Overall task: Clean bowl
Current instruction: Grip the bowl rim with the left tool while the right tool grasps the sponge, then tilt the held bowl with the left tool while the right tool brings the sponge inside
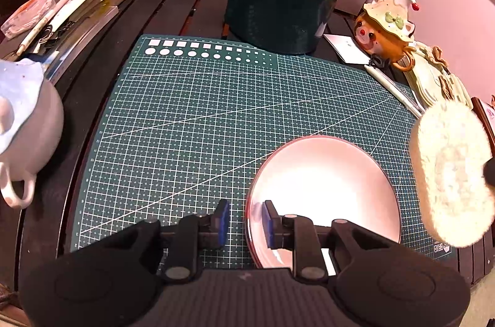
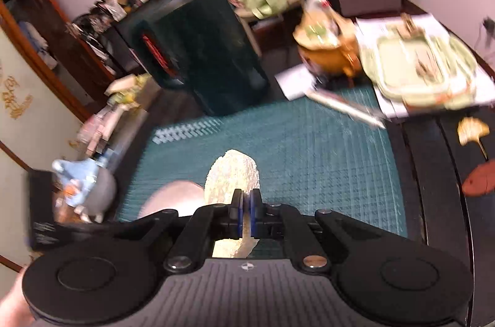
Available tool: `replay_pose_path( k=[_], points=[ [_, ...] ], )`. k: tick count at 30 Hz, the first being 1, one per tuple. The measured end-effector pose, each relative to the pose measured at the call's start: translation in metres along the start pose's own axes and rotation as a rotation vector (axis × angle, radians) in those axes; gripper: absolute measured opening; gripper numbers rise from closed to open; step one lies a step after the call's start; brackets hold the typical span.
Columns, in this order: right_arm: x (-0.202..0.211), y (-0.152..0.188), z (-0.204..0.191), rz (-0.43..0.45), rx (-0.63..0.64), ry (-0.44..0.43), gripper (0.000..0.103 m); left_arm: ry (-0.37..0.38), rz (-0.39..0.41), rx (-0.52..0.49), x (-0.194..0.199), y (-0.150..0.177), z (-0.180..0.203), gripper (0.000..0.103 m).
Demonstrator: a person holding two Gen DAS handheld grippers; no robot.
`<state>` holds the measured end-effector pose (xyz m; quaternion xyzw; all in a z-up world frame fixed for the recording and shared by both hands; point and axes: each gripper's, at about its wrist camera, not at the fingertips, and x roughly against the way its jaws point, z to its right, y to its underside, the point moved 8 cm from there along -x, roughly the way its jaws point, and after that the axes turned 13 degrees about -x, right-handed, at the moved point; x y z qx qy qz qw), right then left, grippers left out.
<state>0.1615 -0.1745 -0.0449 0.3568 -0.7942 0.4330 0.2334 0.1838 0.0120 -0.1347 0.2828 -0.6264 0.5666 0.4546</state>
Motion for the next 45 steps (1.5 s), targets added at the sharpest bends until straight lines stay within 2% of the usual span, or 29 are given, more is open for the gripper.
replay_pose_path(
  k=[5, 12, 14, 17, 22, 24, 25, 28, 29, 34, 36, 39, 45],
  points=[
    [-0.015, 0.016, -0.047, 0.029, 0.225, 0.104, 0.004, 0.032, 0.0, 0.067, 0.0, 0.001, -0.006, 0.021],
    [-0.051, 0.044, -0.066, 0.032, 0.418, 0.212, 0.004, 0.072, -0.009, 0.114, -0.002, 0.002, -0.007, 0.02],
    [-0.063, 0.051, -0.069, 0.024, 0.489, 0.247, 0.004, 0.088, -0.015, 0.123, -0.003, 0.003, -0.007, 0.017],
    [-0.069, 0.054, -0.069, 0.003, 0.522, 0.243, 0.004, 0.128, -0.022, 0.164, -0.004, 0.004, -0.008, 0.016],
    [-0.076, 0.05, -0.066, -0.039, 0.514, 0.23, 0.004, 0.138, -0.026, 0.195, -0.005, 0.005, -0.012, 0.016],
    [-0.075, 0.052, -0.068, -0.036, 0.559, 0.239, 0.004, 0.139, -0.027, 0.193, -0.005, 0.005, -0.011, 0.016],
    [-0.072, 0.055, -0.071, -0.017, 0.623, 0.249, 0.004, 0.138, -0.027, 0.191, -0.006, 0.005, -0.011, 0.016],
    [-0.07, 0.061, -0.075, -0.021, 0.672, 0.235, 0.005, 0.143, -0.031, 0.187, -0.007, 0.005, -0.01, 0.016],
    [-0.07, 0.061, -0.075, -0.019, 0.671, 0.224, 0.006, 0.144, -0.032, 0.189, -0.007, 0.005, -0.01, 0.016],
    [-0.071, 0.056, -0.072, -0.038, 0.643, 0.198, 0.029, 0.149, -0.034, 0.195, -0.007, 0.006, -0.011, 0.016],
    [-0.07, 0.054, -0.072, -0.05, 0.633, 0.165, 0.031, 0.15, -0.035, 0.196, -0.007, 0.006, -0.011, 0.016],
    [-0.068, 0.057, -0.078, -0.061, 0.687, 0.124, 0.031, 0.152, -0.035, 0.197, -0.008, 0.006, -0.011, 0.016],
    [-0.076, 0.064, -0.081, -0.153, 0.68, 0.068, 0.031, 0.162, -0.035, 0.205, -0.01, 0.005, -0.011, 0.016]
  ],
)
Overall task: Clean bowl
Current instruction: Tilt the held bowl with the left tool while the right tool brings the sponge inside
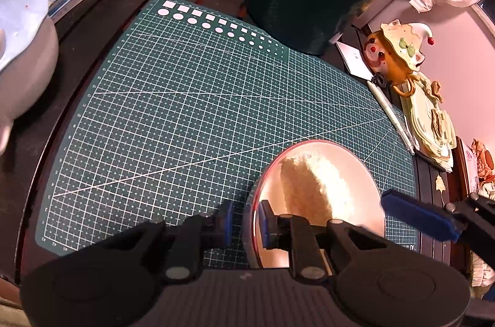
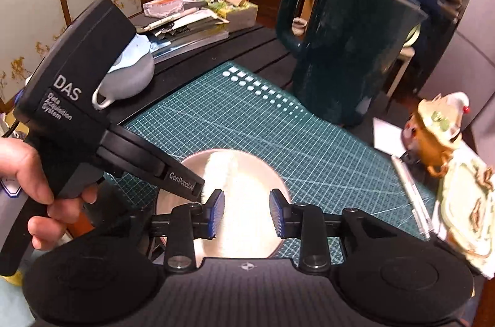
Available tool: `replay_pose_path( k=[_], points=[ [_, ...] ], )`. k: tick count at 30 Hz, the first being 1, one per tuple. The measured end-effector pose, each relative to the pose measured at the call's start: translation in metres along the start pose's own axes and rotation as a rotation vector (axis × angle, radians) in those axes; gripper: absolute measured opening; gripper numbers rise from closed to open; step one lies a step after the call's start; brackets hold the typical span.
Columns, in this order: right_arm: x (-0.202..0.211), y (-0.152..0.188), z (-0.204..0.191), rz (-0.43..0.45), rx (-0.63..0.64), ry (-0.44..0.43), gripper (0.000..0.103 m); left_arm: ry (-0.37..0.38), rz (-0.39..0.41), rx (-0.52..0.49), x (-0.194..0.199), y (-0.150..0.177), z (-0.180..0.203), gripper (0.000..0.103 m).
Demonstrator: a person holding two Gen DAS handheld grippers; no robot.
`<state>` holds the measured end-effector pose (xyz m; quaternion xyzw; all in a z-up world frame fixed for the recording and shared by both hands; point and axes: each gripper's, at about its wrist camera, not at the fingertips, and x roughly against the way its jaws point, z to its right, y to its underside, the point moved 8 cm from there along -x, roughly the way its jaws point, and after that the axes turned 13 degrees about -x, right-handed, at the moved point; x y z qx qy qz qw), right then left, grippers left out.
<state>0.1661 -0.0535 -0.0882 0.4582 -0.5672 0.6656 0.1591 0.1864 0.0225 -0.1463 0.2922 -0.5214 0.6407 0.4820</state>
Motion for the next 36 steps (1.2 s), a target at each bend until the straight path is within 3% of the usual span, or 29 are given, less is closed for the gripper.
replay_pose_path(
  k=[17, 18, 20, 22, 30, 36],
  points=[
    [-0.024, 0.015, -0.016, -0.057, 0.024, 0.017, 0.031, 0.014, -0.005, 0.004, -0.001, 0.0, -0.001, 0.016],
    [-0.025, 0.015, -0.015, -0.056, 0.022, 0.018, 0.026, 0.015, -0.004, 0.005, -0.001, 0.0, -0.001, 0.016],
    [-0.027, 0.015, -0.013, -0.065, -0.006, 0.007, 0.015, 0.016, -0.003, 0.005, -0.001, 0.0, -0.001, 0.016],
    [-0.029, 0.014, -0.01, -0.076, -0.033, 0.004, 0.013, 0.015, -0.002, 0.004, -0.001, 0.0, -0.001, 0.016],
    [-0.019, 0.003, 0.005, -0.128, -0.187, 0.008, 0.012, 0.009, -0.004, -0.013, 0.0, 0.0, 0.003, 0.011],
    [-0.03, 0.003, 0.007, -0.211, -0.217, 0.052, 0.011, 0.02, -0.012, 0.006, 0.001, 0.001, 0.001, 0.009]
  ],
)
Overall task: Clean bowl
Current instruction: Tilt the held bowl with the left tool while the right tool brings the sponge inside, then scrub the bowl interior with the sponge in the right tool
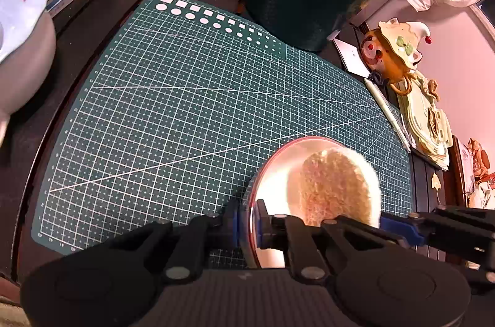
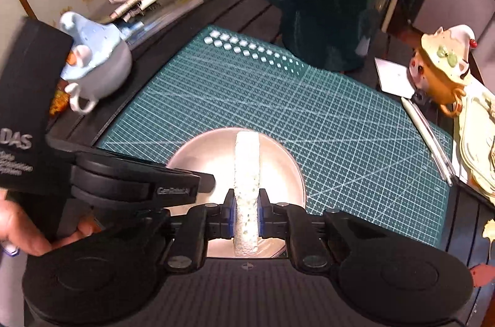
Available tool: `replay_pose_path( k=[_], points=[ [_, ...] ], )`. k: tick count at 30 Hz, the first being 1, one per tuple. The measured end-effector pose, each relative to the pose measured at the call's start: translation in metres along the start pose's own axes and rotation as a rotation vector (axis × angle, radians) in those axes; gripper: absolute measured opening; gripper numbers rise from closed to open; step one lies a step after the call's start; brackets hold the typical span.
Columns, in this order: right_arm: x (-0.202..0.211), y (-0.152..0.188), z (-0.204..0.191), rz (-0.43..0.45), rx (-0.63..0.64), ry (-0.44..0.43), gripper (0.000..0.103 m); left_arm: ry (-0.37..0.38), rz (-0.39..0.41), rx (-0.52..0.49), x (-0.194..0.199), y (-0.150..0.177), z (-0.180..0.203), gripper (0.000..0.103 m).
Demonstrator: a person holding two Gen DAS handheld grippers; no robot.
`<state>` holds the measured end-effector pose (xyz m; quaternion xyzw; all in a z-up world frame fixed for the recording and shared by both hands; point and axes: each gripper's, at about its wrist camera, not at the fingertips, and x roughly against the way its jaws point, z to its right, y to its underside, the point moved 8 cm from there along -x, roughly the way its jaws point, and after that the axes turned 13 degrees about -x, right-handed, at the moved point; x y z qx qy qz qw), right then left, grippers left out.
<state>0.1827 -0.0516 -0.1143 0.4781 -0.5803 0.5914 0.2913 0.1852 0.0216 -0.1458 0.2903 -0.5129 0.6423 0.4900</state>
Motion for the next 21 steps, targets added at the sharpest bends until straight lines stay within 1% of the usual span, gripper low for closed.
replay_pose_path(
  k=[3, 6, 9, 11, 14, 15, 18, 21],
  points=[
    [-0.006, -0.001, 0.001, -0.015, 0.008, 0.027, 0.011, 0.002, -0.002, -0.002, 0.0, 0.0, 0.0, 0.009],
    [-0.007, 0.001, -0.006, 0.002, 0.132, 0.131, 0.011, 0.012, -0.003, 0.007, 0.0, 0.0, -0.001, 0.009],
    [-0.003, 0.001, -0.007, 0.017, 0.172, 0.184, 0.01, 0.021, -0.005, 0.016, 0.0, 0.0, -0.002, 0.009],
    [0.005, -0.004, -0.006, 0.036, 0.174, 0.215, 0.01, 0.023, -0.006, 0.017, 0.0, 0.0, -0.002, 0.009],
    [0.021, -0.012, -0.004, 0.062, 0.162, 0.234, 0.01, 0.025, -0.007, 0.019, 0.0, 0.0, -0.002, 0.009],
    [0.025, -0.013, -0.004, 0.068, 0.16, 0.236, 0.01, 0.026, -0.009, 0.02, 0.0, 0.001, -0.002, 0.009],
    [0.043, -0.02, -0.003, 0.083, 0.113, 0.182, 0.011, 0.027, -0.014, 0.017, 0.0, 0.001, -0.002, 0.009],
    [0.044, -0.02, -0.003, 0.063, 0.055, 0.116, 0.011, 0.029, -0.015, 0.016, 0.0, 0.001, -0.002, 0.009]
  ],
)
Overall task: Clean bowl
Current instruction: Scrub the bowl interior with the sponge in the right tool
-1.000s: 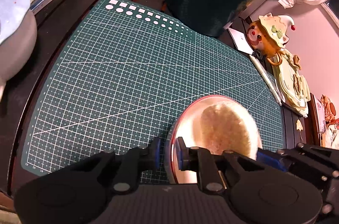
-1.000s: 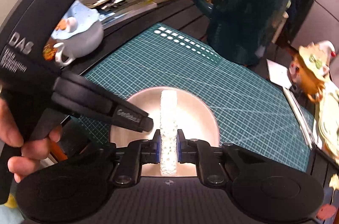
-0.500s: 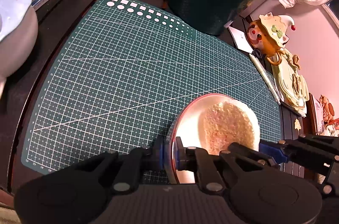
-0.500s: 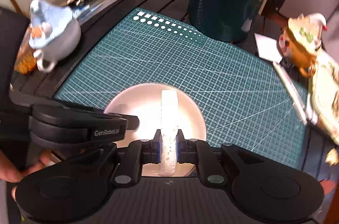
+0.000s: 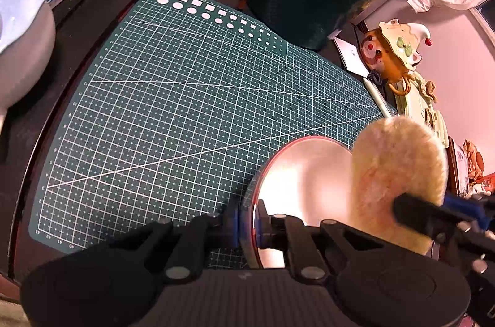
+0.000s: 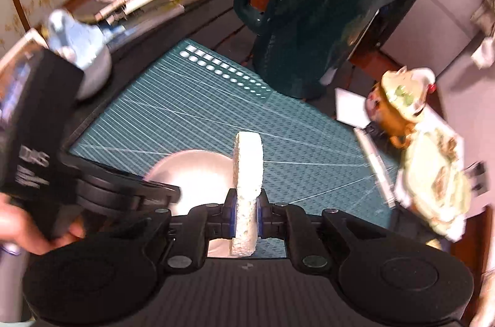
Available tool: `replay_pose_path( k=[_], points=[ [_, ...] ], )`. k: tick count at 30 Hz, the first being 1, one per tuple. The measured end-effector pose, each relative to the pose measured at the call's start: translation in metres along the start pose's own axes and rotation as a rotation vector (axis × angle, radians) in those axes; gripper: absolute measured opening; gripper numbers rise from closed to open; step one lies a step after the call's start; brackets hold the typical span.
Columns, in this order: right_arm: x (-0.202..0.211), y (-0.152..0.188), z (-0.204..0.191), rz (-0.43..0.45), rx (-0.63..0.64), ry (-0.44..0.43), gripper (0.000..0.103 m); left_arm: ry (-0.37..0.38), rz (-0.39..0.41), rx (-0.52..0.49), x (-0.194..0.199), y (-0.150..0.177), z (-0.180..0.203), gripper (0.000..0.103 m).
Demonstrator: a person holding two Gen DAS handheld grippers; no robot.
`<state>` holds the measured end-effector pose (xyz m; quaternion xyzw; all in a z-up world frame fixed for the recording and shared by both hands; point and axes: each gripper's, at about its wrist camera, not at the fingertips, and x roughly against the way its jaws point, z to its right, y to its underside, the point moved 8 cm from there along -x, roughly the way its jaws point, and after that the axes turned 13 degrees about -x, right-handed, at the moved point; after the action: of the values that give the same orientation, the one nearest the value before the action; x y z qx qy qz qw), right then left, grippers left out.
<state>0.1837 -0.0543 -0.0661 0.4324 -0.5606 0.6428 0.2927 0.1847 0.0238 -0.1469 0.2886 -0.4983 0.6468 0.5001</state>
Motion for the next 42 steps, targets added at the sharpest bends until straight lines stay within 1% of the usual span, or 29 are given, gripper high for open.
replay_pose_path(
  k=[1, 5, 8, 11, 12, 14, 18, 20, 24, 26, 29, 30, 34, 37, 42],
  points=[
    [-0.005, 0.002, 0.001, -0.023, -0.037, -0.028, 0.011, 0.001, -0.001, 0.0, 0.0, 0.0, 0.0, 0.009],
    [-0.029, 0.008, 0.003, -0.088, -0.134, -0.068, 0.01, 0.002, -0.003, -0.006, -0.001, 0.0, 0.0, 0.009],
    [-0.044, 0.01, 0.009, -0.126, -0.2, -0.091, 0.01, 0.006, -0.005, -0.005, -0.001, -0.001, -0.001, 0.009],
    [-0.051, 0.014, 0.009, -0.148, -0.219, -0.085, 0.01, 0.008, -0.005, -0.005, -0.001, -0.001, -0.001, 0.009],
    [-0.052, 0.014, 0.009, -0.15, -0.217, -0.08, 0.01, 0.008, -0.005, -0.005, -0.001, -0.001, -0.001, 0.009],
    [-0.053, 0.013, 0.011, -0.151, -0.19, -0.038, 0.01, 0.009, -0.005, -0.005, -0.001, -0.001, -0.001, 0.009],
    [-0.048, 0.01, 0.012, -0.134, -0.158, 0.015, 0.01, 0.01, -0.003, -0.007, -0.002, 0.0, -0.001, 0.01],
    [-0.038, 0.005, 0.011, -0.11, -0.142, 0.045, 0.01, 0.008, -0.002, -0.011, -0.002, 0.0, 0.0, 0.009],
    [-0.023, -0.003, 0.013, -0.07, -0.13, 0.064, 0.01, 0.006, -0.003, -0.016, -0.002, 0.0, 0.0, 0.009],
    [-0.011, -0.009, 0.013, -0.046, -0.138, 0.043, 0.01, 0.005, -0.004, -0.018, -0.002, 0.0, 0.0, 0.009],
    [-0.008, -0.011, 0.013, -0.065, -0.193, -0.033, 0.01, 0.005, -0.006, -0.02, -0.002, 0.0, 0.0, 0.009],
    [-0.009, -0.011, 0.013, -0.068, -0.199, -0.038, 0.01, 0.005, -0.007, -0.021, -0.002, 0.001, 0.0, 0.009],
    [-0.033, 0.001, 0.012, -0.123, -0.263, -0.071, 0.01, 0.008, -0.011, -0.024, -0.002, 0.001, 0.001, 0.01],
    [-0.045, 0.008, 0.011, -0.153, -0.3, -0.082, 0.01, 0.006, -0.013, -0.034, -0.002, 0.0, 0.002, 0.01],
    [-0.054, 0.013, 0.016, -0.167, -0.288, -0.043, 0.01, 0.006, -0.013, -0.039, -0.002, 0.0, 0.002, 0.01]
  ],
)
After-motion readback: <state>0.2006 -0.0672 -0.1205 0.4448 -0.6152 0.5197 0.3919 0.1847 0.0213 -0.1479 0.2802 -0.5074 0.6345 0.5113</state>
